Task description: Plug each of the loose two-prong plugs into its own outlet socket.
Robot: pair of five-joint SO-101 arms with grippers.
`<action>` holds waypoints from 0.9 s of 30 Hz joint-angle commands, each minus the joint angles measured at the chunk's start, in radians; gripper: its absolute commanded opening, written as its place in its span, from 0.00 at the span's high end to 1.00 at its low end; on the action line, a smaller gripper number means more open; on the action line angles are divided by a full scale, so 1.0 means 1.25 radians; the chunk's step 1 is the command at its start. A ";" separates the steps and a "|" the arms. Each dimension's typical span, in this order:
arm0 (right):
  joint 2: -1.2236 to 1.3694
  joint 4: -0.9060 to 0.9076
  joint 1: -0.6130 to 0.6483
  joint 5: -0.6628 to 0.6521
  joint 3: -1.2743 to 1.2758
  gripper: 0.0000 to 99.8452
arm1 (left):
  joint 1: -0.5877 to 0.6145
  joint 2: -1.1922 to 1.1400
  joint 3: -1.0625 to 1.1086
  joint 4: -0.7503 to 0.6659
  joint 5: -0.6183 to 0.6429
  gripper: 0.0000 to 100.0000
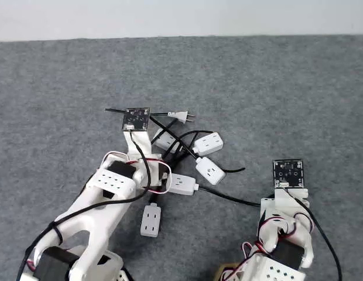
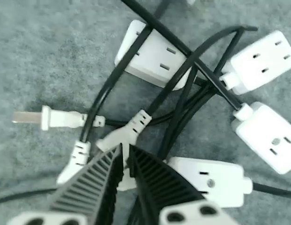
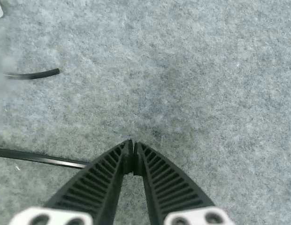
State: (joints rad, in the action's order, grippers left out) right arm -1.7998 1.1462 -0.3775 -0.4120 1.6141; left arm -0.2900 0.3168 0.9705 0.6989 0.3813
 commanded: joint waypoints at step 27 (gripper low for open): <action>0.608 -0.272 0.717 0.404 -0.453 0.99 | 0.535 0.435 0.153 0.203 -0.314 0.89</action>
State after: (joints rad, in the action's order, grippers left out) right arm -1.2259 0.8577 0.4281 0.0453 1.1799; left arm 0.3667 0.9168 1.2283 0.9920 -0.0499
